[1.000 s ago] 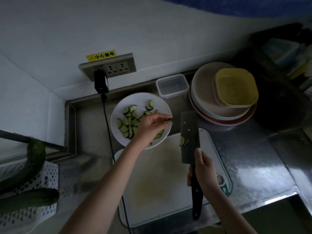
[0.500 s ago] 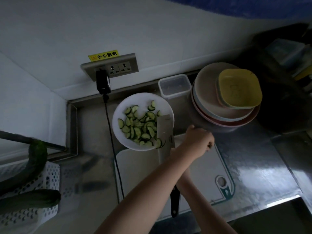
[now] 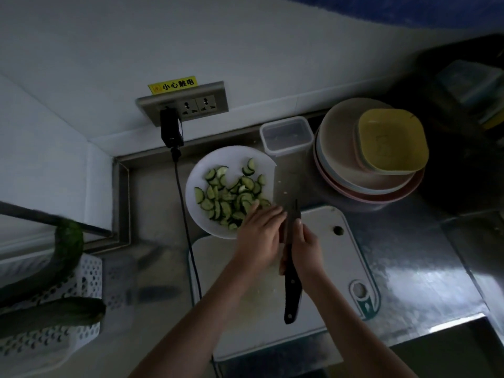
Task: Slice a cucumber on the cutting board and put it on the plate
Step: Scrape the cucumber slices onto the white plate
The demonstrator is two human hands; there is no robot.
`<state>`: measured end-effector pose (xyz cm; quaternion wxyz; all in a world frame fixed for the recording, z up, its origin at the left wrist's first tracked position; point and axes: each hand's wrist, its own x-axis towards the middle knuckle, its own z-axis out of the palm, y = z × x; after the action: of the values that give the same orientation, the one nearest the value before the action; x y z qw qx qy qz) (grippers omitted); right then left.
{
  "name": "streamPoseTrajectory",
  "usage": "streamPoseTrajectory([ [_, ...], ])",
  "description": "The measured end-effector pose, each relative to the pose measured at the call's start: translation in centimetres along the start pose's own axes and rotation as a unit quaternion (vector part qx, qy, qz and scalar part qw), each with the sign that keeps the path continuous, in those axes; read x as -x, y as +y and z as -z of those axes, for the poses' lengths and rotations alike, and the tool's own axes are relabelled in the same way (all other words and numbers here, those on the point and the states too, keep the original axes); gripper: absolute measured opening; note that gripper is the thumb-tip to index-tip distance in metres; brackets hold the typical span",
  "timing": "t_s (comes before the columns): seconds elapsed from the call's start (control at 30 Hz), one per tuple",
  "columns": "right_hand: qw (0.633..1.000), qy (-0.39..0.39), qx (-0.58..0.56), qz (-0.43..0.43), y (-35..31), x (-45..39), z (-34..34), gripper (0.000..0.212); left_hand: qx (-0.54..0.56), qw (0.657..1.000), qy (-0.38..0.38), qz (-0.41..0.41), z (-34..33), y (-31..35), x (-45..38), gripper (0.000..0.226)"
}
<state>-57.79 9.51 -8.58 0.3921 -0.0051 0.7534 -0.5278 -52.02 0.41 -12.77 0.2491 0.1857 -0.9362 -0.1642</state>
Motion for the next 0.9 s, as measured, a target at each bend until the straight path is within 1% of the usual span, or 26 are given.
streamPoseTrajectory([
  [0.07,1.000,0.003,-0.010,-0.003,-0.5,0.0,0.2,0.040,-0.025,0.999,-0.024,-0.024,0.1,-1.5,1.0,0.037],
  [0.13,1.000,0.009,-0.020,-0.008,-0.2,-0.3,0.1,0.044,-0.051,0.997,-0.048,-0.020,0.4,-2.5,1.1,0.039],
  [0.23,0.999,0.002,-0.033,-0.001,-0.1,-0.6,0.3,0.047,-0.121,0.986,-0.111,0.039,1.1,-4.2,0.2,0.048],
  [0.3,0.999,0.004,-0.031,0.010,0.0,-0.7,0.7,0.046,-0.155,0.971,-0.171,0.068,1.7,-5.4,-0.3,0.056],
  [0.37,1.000,0.012,-0.027,0.008,0.3,-0.8,1.2,0.046,-0.163,0.956,-0.225,0.092,2.0,-6.9,-0.8,0.060],
  [0.4,0.999,0.018,-0.029,0.005,0.4,-0.9,1.5,0.046,-0.150,0.954,-0.238,0.106,2.1,-7.7,-1.2,0.060],
  [0.43,0.999,0.024,-0.032,0.004,0.5,-0.9,1.8,0.046,-0.130,0.957,-0.231,0.119,2.3,-8.4,-1.7,0.060],
  [0.5,0.999,0.034,-0.034,0.006,0.7,-0.9,2.3,0.046,-0.074,0.968,-0.188,0.151,2.9,-9.7,-2.8,0.061],
  [0.6,0.999,0.040,-0.028,-0.001,0.9,-1.0,2.5,0.044,0.012,0.968,-0.150,0.202,4.0,-10.7,-3.9,0.062],
  [0.63,0.999,0.039,-0.026,-0.003,0.9,-1.0,2.5,0.044,0.019,0.969,-0.123,0.215,4.2,-10.7,-3.9,0.059],
  [0.73,0.999,0.033,-0.024,-0.002,1.0,-1.0,2.4,0.045,0.016,0.968,-0.004,0.252,4.5,-9.2,-2.8,0.039],
  [0.77,0.999,0.028,-0.022,0.000,1.0,-0.9,2.4,0.045,0.018,0.964,0.011,0.266,4.3,-8.6,-2.0,0.036],
  [0.8,1.000,0.023,-0.018,0.004,1.0,-0.9,2.3,0.045,0.026,0.961,0.010,0.276,4.1,-8.0,-1.0,0.039],
  [0.83,1.000,0.018,-0.011,0.009,0.9,-0.8,2.2,0.045,0.037,0.957,-0.005,0.287,3.9,-7.5,0.1,0.048],
  [0.9,1.000,0.008,0.006,0.021,0.9,-0.7,2.0,0.045,0.033,0.955,-0.040,0.291,3.5,-6.8,1.9,0.077],
])
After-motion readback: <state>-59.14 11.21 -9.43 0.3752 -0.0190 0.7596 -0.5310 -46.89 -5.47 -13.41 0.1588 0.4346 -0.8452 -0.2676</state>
